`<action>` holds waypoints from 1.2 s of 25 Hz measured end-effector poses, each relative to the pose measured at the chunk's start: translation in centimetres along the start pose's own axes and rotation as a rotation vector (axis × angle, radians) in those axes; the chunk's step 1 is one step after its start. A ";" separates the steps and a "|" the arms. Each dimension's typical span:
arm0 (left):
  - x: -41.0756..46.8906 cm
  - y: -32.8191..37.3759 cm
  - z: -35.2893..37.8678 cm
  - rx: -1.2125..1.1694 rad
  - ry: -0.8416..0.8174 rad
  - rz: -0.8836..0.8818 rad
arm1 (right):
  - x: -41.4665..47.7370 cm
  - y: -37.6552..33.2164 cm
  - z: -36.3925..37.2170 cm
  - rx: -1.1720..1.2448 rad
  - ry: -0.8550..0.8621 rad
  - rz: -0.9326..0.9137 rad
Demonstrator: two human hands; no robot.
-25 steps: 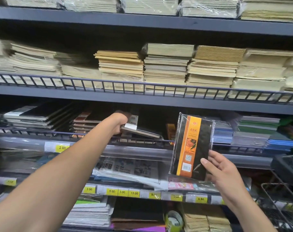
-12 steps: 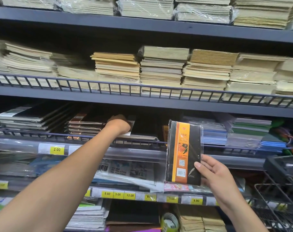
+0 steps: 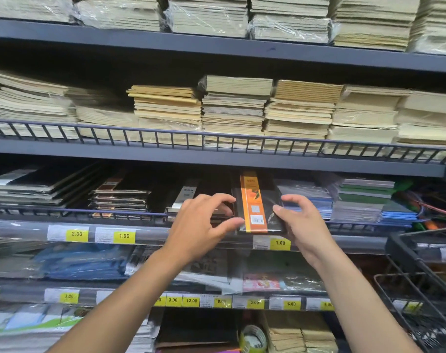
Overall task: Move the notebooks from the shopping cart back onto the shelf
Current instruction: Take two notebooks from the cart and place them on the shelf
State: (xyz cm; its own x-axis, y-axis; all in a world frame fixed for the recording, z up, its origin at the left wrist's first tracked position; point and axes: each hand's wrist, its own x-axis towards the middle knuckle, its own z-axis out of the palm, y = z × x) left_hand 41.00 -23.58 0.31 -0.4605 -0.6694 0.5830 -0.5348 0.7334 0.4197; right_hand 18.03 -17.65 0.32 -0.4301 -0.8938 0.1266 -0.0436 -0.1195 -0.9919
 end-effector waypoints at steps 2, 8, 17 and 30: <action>0.1 0.1 0.7 0.059 0.020 0.019 | 1.0 -0.7 0.8 -0.014 0.034 0.000; 2.1 -0.1 2.1 0.040 0.142 -0.016 | 2.9 -1.9 1.7 -0.245 -0.017 -0.089; 4.5 -0.9 3.4 0.088 0.082 -0.143 | 4.5 -2.3 0.8 -0.876 -0.189 -0.287; 6.4 -0.4 4.3 0.336 -0.184 -0.178 | 4.5 -1.0 1.9 -1.633 0.041 -0.573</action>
State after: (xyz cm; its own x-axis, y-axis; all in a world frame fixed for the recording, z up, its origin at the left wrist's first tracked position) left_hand 35.20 -28.64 0.83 -0.4427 -0.8144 0.3753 -0.8045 0.5455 0.2349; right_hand 17.81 -22.35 1.87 -0.0545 -0.8841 0.4640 -0.9704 0.1564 0.1840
